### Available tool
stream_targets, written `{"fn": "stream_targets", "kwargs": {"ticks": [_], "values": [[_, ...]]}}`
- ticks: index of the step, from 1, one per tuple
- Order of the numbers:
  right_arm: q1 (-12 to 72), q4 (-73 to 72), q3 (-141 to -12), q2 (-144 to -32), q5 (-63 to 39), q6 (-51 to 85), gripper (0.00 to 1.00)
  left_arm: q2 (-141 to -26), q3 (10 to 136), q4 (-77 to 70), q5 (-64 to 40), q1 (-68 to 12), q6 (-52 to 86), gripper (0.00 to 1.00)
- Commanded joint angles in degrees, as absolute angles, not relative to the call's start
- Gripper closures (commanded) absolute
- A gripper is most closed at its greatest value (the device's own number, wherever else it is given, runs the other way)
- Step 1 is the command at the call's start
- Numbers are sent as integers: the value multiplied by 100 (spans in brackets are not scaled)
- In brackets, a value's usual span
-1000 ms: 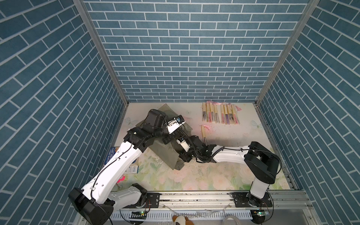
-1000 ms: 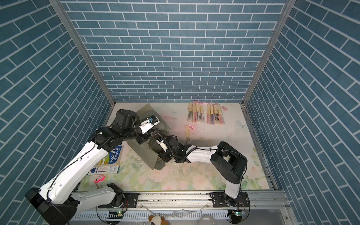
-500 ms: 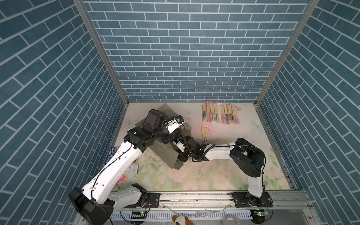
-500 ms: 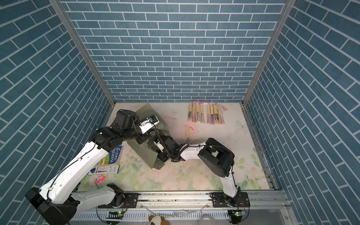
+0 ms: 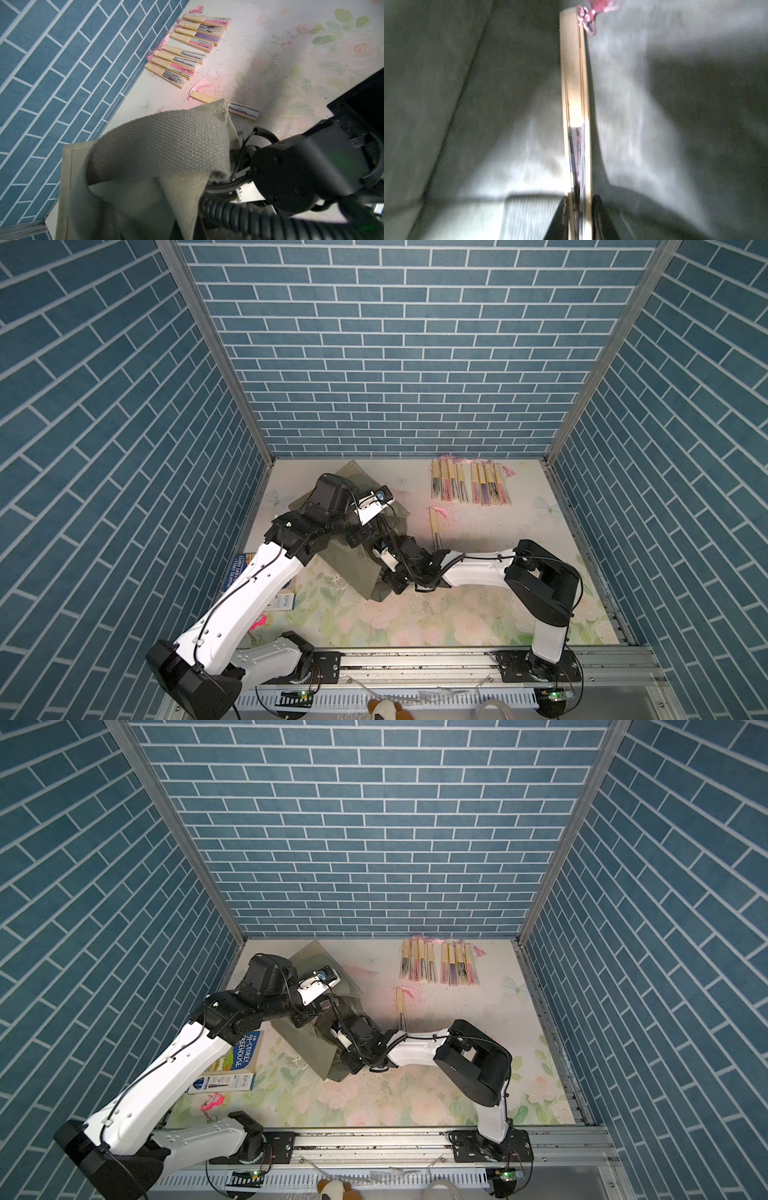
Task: Take out the folding fans from the tote bags
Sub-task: Pick up the folding fan from the canvas bag.
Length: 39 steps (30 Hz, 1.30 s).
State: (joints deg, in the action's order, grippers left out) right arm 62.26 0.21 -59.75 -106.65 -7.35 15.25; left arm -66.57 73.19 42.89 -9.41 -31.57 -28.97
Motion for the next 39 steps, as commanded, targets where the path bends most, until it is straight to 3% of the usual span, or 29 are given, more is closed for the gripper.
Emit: {"fn": "stream_targets", "kwargs": {"ticks": [1,6,11,20,23,26,29,33,39], "values": [[6267,546,-5646,-10329,-954,1846,78,-6680,7231,4255,-992,-3216,-2944,100],[6266,482,-5489,-10366,-1503,2090,72,-6685,7240,4267,-992,-3217,-2938,100],[6267,641,-5518,-10528,-1124,2310,60,-6671,7214,4254,-954,-3251,-2945,100],[6255,774,-5440,-10363,-1331,2381,76,-6679,7203,4254,-904,-3279,-2951,100],[6263,656,-5234,-10089,-1459,2397,75,-6679,7207,4260,-894,-3287,-2953,100],[6251,454,-5008,-9896,-1618,2450,66,-6693,7212,4267,-888,-3296,-2954,100],[6252,357,-4916,-9912,-1882,2516,62,-6706,7210,4279,-889,-3296,-2956,100],[6251,33,-4771,-9983,-2076,2766,62,-6690,7207,4273,-878,-3304,-2951,100],[6147,-525,-4737,-10329,-2402,3279,71,-6688,7205,4273,-864,-3305,-2958,100]]}}
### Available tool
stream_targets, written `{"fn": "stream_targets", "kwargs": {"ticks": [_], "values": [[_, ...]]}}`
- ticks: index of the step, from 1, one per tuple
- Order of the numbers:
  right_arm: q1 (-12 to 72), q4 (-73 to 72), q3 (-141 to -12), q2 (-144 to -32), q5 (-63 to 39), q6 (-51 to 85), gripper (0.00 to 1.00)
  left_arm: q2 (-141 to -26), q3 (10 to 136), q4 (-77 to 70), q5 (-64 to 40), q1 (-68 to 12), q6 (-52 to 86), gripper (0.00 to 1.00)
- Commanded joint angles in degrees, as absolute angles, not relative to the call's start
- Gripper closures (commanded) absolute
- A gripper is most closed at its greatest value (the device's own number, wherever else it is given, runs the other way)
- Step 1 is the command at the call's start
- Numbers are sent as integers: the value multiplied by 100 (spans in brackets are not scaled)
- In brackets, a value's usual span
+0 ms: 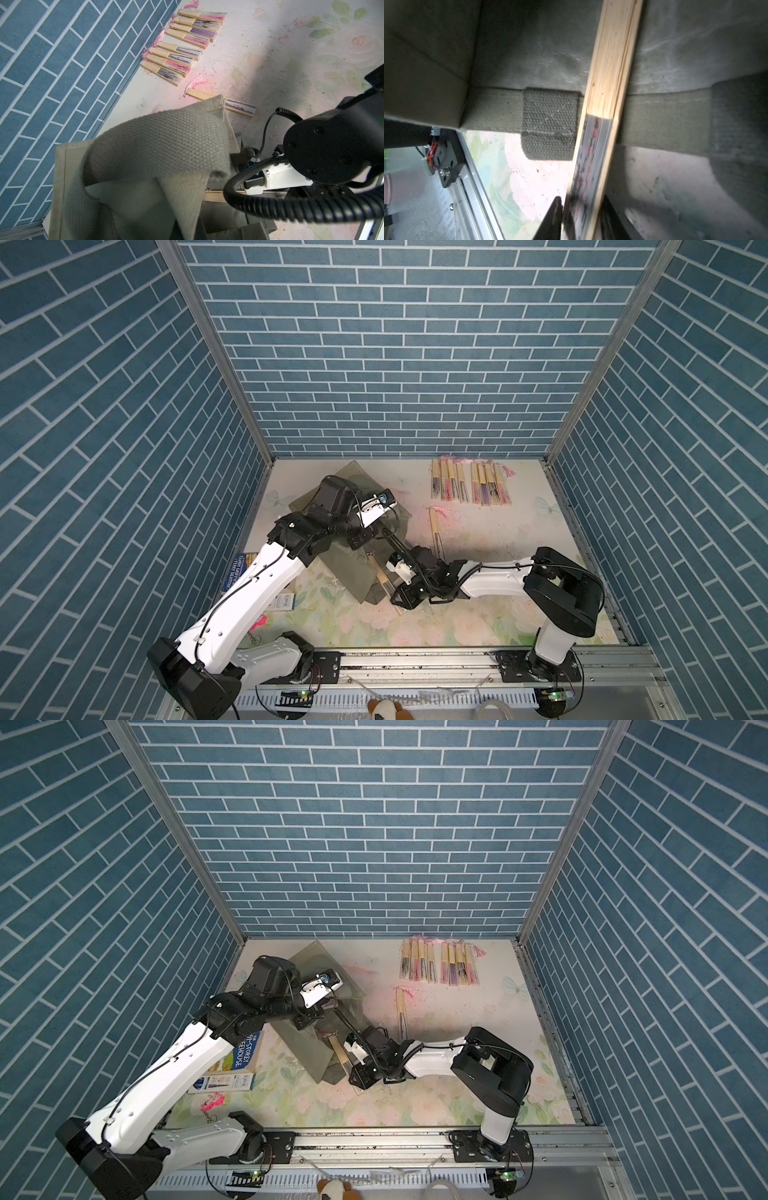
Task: Take out the folding fans from the tote bags
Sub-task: Pick up the folding fan from the canvas bag.
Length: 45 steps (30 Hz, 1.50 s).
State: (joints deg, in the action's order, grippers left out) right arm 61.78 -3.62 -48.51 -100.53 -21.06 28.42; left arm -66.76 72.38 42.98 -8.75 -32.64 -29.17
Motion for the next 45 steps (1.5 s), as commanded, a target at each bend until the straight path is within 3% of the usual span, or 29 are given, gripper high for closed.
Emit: {"fn": "stream_targets", "kwargs": {"ticks": [1,8,12,21,33,45], "values": [[6127,-620,-4728,-10365,-2451,3386,71,-6690,7206,4275,-854,-3305,-2963,100],[6024,-1052,-4683,-10466,-2849,3771,75,-6680,7194,4267,-835,-3326,-2973,100],[5981,-1013,-4677,-10440,-2868,3779,85,-6680,7181,4263,-835,-3323,-2979,100],[5950,-657,-4344,-9614,-2900,3333,90,-6672,7182,4258,-817,-3344,-2973,100],[5942,116,-3001,-7080,-2681,2743,97,-6680,7184,4254,-789,-3357,-2979,100],[5933,1110,-1957,-3665,-1314,2982,100,-6667,7189,4259,-782,-3357,-2987,100]]}}
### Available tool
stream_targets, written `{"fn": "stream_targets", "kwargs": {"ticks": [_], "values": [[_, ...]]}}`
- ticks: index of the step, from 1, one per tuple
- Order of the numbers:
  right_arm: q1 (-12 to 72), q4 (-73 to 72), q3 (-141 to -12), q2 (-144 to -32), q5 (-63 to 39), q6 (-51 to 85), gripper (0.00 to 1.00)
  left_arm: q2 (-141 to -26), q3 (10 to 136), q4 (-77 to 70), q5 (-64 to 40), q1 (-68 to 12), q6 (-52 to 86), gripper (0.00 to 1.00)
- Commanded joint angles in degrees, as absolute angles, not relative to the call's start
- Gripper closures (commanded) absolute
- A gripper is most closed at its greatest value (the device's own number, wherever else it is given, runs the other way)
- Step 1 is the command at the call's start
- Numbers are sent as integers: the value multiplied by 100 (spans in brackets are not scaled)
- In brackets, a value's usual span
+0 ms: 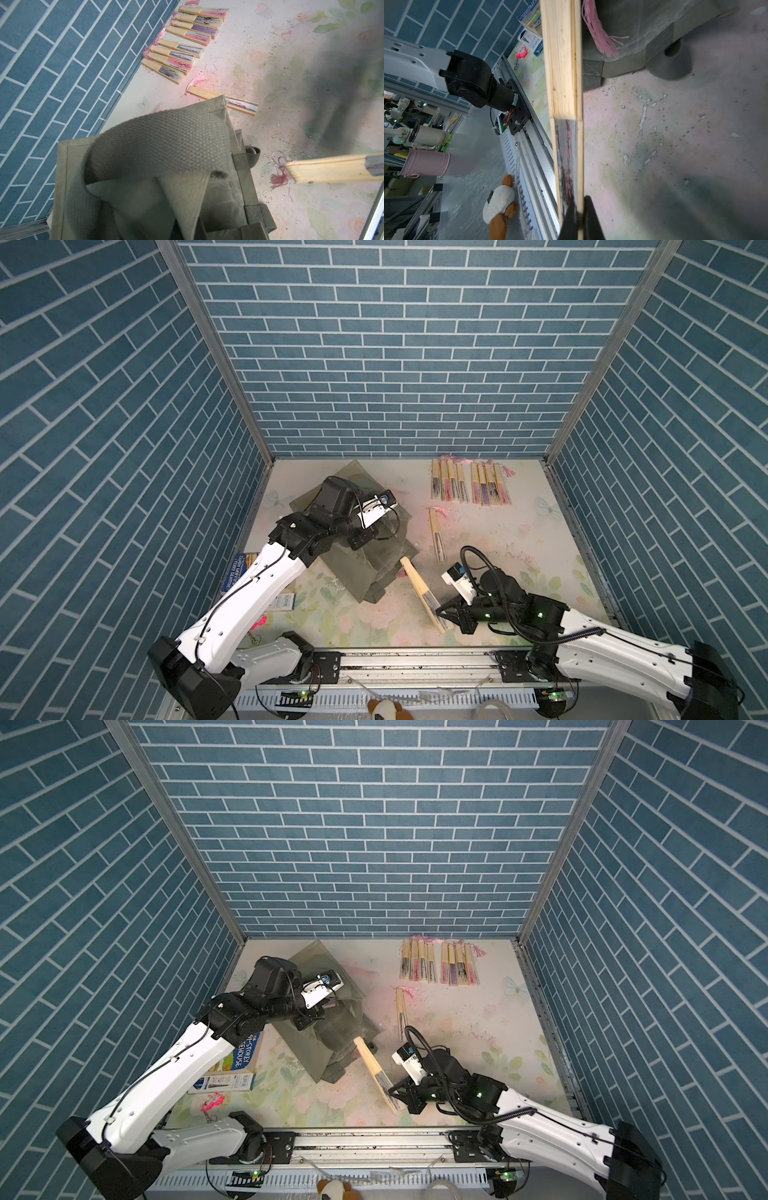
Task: Take out the folding fans from the tote bags
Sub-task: Pick up the folding fan from the canvas bag, then place the folding fan at the center of the board.
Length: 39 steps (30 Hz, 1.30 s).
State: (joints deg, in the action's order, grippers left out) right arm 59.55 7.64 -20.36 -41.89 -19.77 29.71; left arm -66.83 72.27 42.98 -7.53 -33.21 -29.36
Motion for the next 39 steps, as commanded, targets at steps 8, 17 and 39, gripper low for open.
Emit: {"fn": "stream_targets", "kwargs": {"ticks": [8,17,39], "values": [[5296,1606,-2413,-3276,337,2910,100,-6655,7177,4257,-782,-3358,-2990,100],[3780,1705,-4192,-6204,301,2334,100,-6623,7154,4259,-756,-3357,-3015,100],[2584,1286,-5623,-10056,-1383,2557,100,-6597,7127,4255,-721,-3357,-3049,100]]}}
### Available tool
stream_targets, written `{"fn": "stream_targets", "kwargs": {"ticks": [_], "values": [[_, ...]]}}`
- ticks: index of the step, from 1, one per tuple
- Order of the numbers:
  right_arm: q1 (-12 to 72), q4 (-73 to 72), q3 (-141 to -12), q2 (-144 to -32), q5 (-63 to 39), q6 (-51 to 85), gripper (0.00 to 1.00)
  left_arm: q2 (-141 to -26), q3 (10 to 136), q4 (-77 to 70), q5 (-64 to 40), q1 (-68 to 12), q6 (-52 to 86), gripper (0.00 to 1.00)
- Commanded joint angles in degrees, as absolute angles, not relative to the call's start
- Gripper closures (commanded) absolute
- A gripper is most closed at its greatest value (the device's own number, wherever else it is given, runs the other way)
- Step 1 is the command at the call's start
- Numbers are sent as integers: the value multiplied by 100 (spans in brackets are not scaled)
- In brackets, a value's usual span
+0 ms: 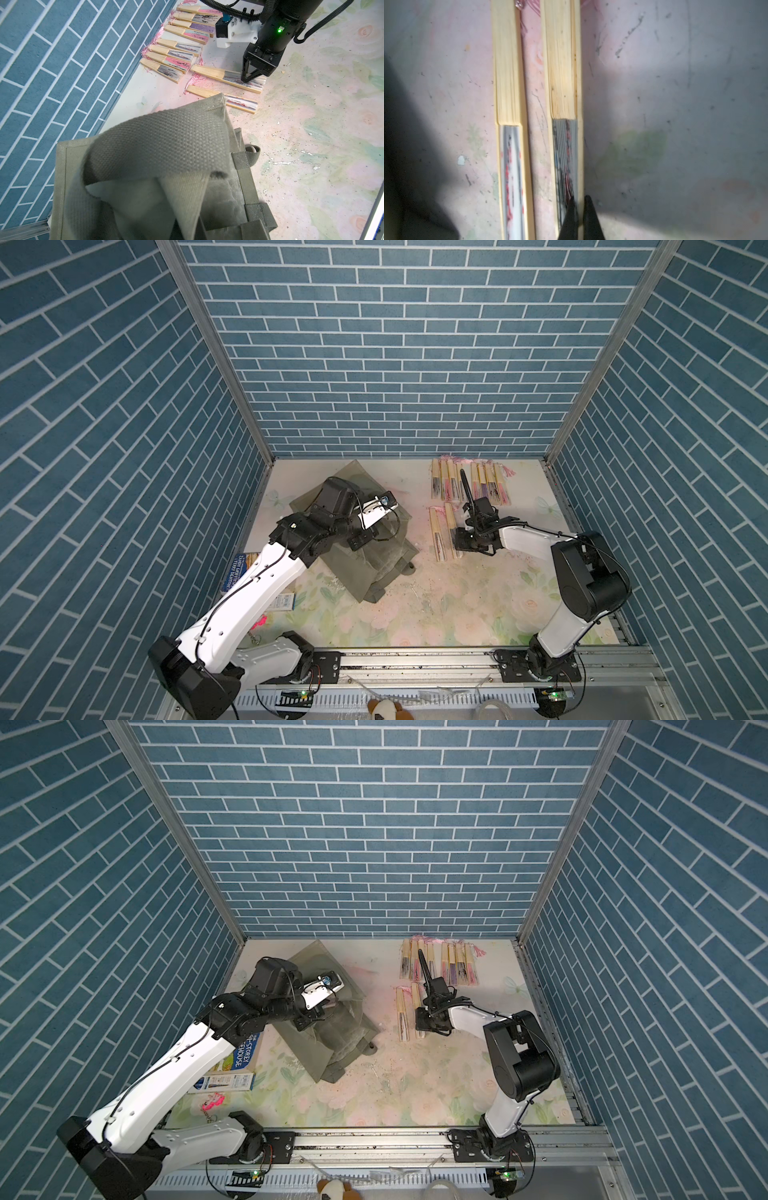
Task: Take out the folding fans from the tote bags
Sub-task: Place the folding fan at the center of the board, then pick up the folding fan from the canvas bag.
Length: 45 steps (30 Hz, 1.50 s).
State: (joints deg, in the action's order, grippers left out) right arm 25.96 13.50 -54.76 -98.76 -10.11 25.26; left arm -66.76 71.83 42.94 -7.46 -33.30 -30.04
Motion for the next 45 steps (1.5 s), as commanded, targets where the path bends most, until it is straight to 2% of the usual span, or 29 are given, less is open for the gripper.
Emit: {"fn": "stream_targets", "kwargs": {"ticks": [1,5,13,18,21,24,27,31,37,45], "values": [[2584,1310,-5649,-10097,-1384,2573,100,-6600,7126,4251,-721,-3362,-3043,100],[2584,1337,-5630,-10116,-1362,2616,98,-6601,7110,4245,-725,-3362,-3045,100],[2584,1651,-5595,-9626,-1251,2615,63,-6615,7115,4286,-732,-3366,-3079,100],[2592,1282,-5172,-8637,-1470,2534,58,-6546,7221,4450,-616,-3437,-3132,100],[2713,600,-4590,-7848,-1924,2509,59,-6479,7284,4601,-631,-3445,-3063,100],[3306,120,-4089,-7137,-2113,2158,62,-6412,7214,4577,-726,-3445,-3038,100],[4121,-317,-3596,-6566,-1869,1711,73,-6432,7252,4592,-755,-3444,-3028,100],[4871,-1526,-2769,-6211,-1678,1605,80,-6503,7438,4740,-866,-3445,-2957,100],[6126,-1951,-2722,-6666,-941,582,83,-6370,7452,4821,-1011,-3445,-2954,100],[6655,-2382,-3691,-8413,-573,236,88,-6328,7644,5195,-1160,-3445,-3059,100]]}}
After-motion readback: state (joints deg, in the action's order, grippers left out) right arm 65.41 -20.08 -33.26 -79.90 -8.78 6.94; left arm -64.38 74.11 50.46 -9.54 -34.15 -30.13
